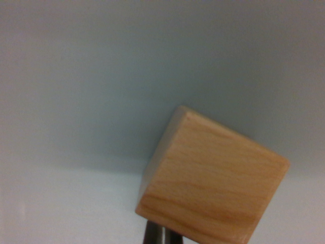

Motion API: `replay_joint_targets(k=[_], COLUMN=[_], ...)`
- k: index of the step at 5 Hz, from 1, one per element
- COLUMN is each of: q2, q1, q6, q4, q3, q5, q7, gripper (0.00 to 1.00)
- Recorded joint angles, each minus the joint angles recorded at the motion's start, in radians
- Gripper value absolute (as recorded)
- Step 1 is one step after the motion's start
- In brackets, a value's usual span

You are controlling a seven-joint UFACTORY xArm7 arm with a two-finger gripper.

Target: Push wooden cube

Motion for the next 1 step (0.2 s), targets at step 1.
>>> replay_joint_targets(k=[1], q2=[0.000], q1=[0.0000], q6=[0.000], q4=[0.000], q3=[0.000], q5=[0.0000], q7=[0.000], gripper=[1.00])
